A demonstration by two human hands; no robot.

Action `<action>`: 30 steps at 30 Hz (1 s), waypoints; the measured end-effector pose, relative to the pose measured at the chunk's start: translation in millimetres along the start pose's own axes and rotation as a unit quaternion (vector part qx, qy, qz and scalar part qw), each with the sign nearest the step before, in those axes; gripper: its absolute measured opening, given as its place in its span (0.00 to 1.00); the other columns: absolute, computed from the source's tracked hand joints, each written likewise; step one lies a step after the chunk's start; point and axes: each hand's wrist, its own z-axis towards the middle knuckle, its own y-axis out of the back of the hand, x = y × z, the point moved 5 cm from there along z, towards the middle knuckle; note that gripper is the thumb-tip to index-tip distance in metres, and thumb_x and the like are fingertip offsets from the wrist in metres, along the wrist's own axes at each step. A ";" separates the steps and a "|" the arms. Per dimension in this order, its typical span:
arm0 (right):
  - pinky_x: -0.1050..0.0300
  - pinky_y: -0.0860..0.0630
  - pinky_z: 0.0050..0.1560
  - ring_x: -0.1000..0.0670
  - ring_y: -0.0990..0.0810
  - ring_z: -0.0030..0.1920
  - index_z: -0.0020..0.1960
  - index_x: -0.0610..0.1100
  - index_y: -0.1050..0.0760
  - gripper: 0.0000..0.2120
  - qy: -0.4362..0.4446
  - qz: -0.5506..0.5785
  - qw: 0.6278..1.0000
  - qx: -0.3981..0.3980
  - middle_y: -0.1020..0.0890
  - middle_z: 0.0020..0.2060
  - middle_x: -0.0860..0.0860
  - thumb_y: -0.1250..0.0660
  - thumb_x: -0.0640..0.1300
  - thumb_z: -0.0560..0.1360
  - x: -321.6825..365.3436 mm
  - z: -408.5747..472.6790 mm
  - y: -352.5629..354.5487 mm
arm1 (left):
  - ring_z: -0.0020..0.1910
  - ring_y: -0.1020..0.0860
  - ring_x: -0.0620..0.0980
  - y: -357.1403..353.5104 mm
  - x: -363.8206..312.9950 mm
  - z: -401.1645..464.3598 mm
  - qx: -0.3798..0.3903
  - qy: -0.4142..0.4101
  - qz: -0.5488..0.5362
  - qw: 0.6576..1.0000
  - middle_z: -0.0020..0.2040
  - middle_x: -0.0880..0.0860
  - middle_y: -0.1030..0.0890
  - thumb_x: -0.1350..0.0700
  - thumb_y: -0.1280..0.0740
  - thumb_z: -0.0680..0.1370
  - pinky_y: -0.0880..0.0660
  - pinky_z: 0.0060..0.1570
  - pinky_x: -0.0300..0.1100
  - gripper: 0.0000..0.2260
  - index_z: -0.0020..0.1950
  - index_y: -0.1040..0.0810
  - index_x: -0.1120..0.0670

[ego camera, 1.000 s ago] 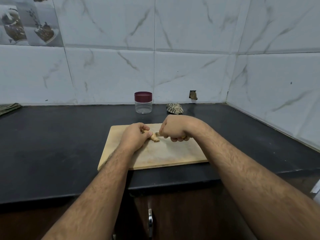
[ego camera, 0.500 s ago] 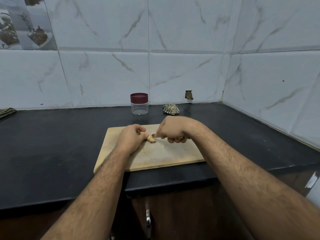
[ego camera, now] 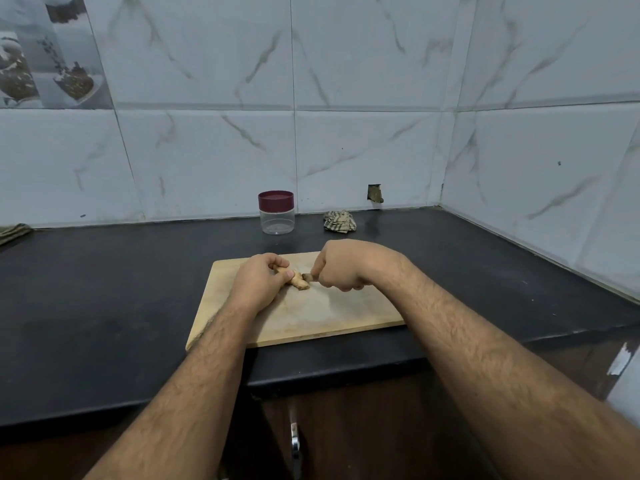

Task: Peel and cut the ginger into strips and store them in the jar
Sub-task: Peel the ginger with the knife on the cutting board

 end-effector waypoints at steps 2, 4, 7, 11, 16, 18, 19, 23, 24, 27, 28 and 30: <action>0.55 0.27 0.37 0.47 0.25 0.34 0.61 0.43 0.20 0.18 -0.005 -0.007 1.000 -0.005 0.16 0.45 0.43 0.41 0.40 0.76 -2.7 -0.2 0.2 | 0.39 0.22 0.49 -0.3 0.5 0.1 -0.001 0.000 -0.001 1.000 0.46 0.49 0.17 0.51 0.27 0.75 0.21 0.48 0.47 0.08 0.53 0.18 0.50; 0.54 0.28 0.38 0.47 0.25 0.35 0.62 0.43 0.21 0.17 -0.005 -0.014 1.000 -0.004 0.18 0.40 0.45 0.41 0.41 0.77 -5.4 -3.1 1.1 | 0.39 0.22 0.49 -0.2 1.3 0.1 -0.002 0.002 -0.002 1.000 0.45 0.49 0.17 0.51 0.27 0.75 0.21 0.48 0.47 0.09 0.53 0.18 0.50; 0.55 0.29 0.37 0.47 0.27 0.34 0.62 0.42 0.20 0.18 0.000 -0.021 1.000 0.000 0.23 0.36 0.47 0.42 0.39 0.76 -9.1 -8.6 0.8 | 0.39 0.22 0.49 -0.3 1.8 0.4 -0.001 0.004 -0.001 1.000 0.43 0.50 0.17 0.51 0.27 0.75 0.21 0.48 0.48 0.08 0.53 0.18 0.49; 0.55 0.29 0.36 0.47 0.27 0.32 0.60 0.46 0.19 0.19 -0.002 -0.011 1.000 -0.012 0.22 0.34 0.49 0.43 0.38 0.75 -13.7 -16.6 -2.5 | 0.38 0.22 0.48 -0.1 1.6 -0.4 -0.003 0.006 -0.001 1.000 0.44 0.50 0.17 0.52 0.27 0.75 0.21 0.48 0.47 0.07 0.53 0.18 0.49; 0.54 0.23 0.52 0.49 0.22 0.53 0.66 0.54 0.23 0.20 0.006 0.046 0.996 -0.070 0.21 0.61 0.53 0.43 0.41 0.78 -16.7 -23.7 -11.3 | 0.38 0.23 0.46 0.5 1.8 -1.4 -0.002 0.013 -0.010 1.000 0.44 0.49 0.17 0.51 0.27 0.75 0.22 0.46 0.44 0.08 0.52 0.18 0.49; 0.55 0.23 0.50 0.49 0.22 0.53 0.65 0.55 0.23 0.21 -0.003 0.067 0.993 -0.098 0.20 0.60 0.53 0.43 0.41 0.77 -18.3 -20.7 -18.1 | 0.41 0.23 0.46 1.9 -0.7 -2.5 -0.009 0.014 -0.005 1.000 0.42 0.46 0.19 0.50 0.27 0.74 0.24 0.46 0.43 0.07 0.50 0.19 0.48; 0.54 0.22 0.50 0.49 0.22 0.53 0.64 0.56 0.22 0.21 -0.009 0.074 0.991 -0.108 0.20 0.59 0.53 0.43 0.41 0.76 -19.2 -19.5 -21.6 | 0.41 0.23 0.45 2.4 -2.4 -3.4 -0.013 0.015 -0.003 1.000 0.40 0.45 0.20 0.50 0.26 0.73 0.26 0.44 0.42 0.07 0.48 0.19 0.48; 0.53 0.23 0.54 0.48 0.23 0.56 0.66 0.57 0.24 0.23 -0.021 0.095 0.988 -0.121 0.20 0.59 0.53 0.42 0.41 0.75 -20.7 -19.6 -31.6 | 0.41 0.21 0.44 3.8 -7.9 -7.0 -0.012 0.010 0.027 1.000 0.39 0.46 0.18 0.50 0.29 0.70 0.29 0.38 0.40 0.03 0.43 0.19 0.47; 0.52 0.23 0.54 0.48 0.22 0.55 0.66 0.57 0.24 0.24 -0.018 0.100 0.987 -0.124 0.20 0.58 0.53 0.42 0.41 0.75 -21.1 -19.8 -32.7 | 0.41 0.21 0.43 4.8 -8.4 -7.5 -0.010 0.007 0.038 0.999 0.38 0.46 0.18 0.50 0.29 0.70 0.28 0.37 0.40 0.03 0.42 0.19 0.46; 0.56 0.25 0.45 0.48 0.22 0.50 0.68 0.58 0.25 0.25 -0.011 0.108 0.986 -0.125 0.18 0.54 0.53 0.42 0.41 0.74 -20.8 -18.8 -37.6 | 0.41 0.21 0.43 8.3 -8.7 -9.2 -0.004 0.002 0.073 0.997 0.35 0.44 0.18 0.48 0.29 0.71 0.28 0.36 0.41 0.03 0.41 0.19 0.45; 0.56 0.28 0.43 0.49 0.22 0.49 0.69 0.59 0.26 0.26 -0.010 0.106 0.987 -0.122 0.19 0.55 0.53 0.42 0.41 0.75 -20.1 -18.4 -39.3 | 0.41 0.21 0.43 9.1 -8.4 -9.4 -0.002 0.002 0.082 0.997 0.35 0.43 0.18 0.47 0.30 0.71 0.27 0.36 0.41 0.03 0.41 0.19 0.45; 0.56 0.31 0.40 0.50 0.24 0.48 0.71 0.59 0.28 0.26 -0.009 0.105 0.988 -0.117 0.20 0.57 0.54 0.42 0.41 0.75 -18.8 -18.4 -42.0 | 0.41 0.21 0.44 9.5 -8.0 -9.3 0.001 0.000 0.093 0.996 0.35 0.43 0.19 0.46 0.30 0.71 0.26 0.37 0.42 0.03 0.41 0.20 0.44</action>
